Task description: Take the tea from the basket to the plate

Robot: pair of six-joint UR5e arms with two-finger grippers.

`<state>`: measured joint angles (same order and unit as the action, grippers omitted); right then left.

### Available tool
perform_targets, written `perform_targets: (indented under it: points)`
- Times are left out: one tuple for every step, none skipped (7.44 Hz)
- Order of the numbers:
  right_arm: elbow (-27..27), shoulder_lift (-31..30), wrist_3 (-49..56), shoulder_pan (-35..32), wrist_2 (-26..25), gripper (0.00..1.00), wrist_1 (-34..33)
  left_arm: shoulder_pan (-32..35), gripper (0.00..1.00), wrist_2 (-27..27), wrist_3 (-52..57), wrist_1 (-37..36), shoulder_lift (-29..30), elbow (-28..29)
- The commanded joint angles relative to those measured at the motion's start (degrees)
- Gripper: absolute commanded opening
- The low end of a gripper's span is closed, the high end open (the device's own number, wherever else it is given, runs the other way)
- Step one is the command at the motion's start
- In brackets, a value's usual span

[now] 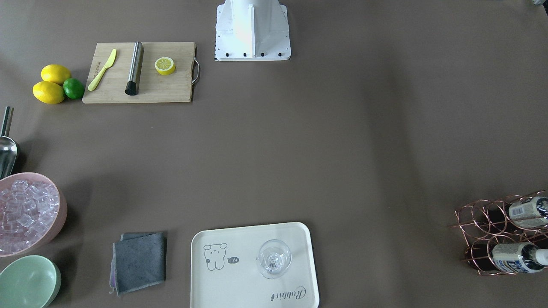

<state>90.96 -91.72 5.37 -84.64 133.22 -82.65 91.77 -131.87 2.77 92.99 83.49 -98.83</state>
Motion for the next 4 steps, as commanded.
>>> perform_targets:
  points:
    - [-0.08,-0.04,0.08,0.0,-0.06,1.0,0.04,0.26,0.98,-0.14,0.3,0.08,1.32,-0.05]
    - [-0.17,0.05,0.08,0.0,-0.06,1.0,0.04,0.17,0.98,-0.14,0.3,-0.18,1.5,0.13]
    - [-0.17,0.05,0.08,0.0,-0.06,1.0,0.04,0.26,0.98,-0.14,0.3,-0.44,1.33,-0.3]
    - [0.18,0.05,-0.01,0.0,0.03,1.0,0.04,0.26,0.98,-0.14,0.3,-0.53,1.76,0.04]
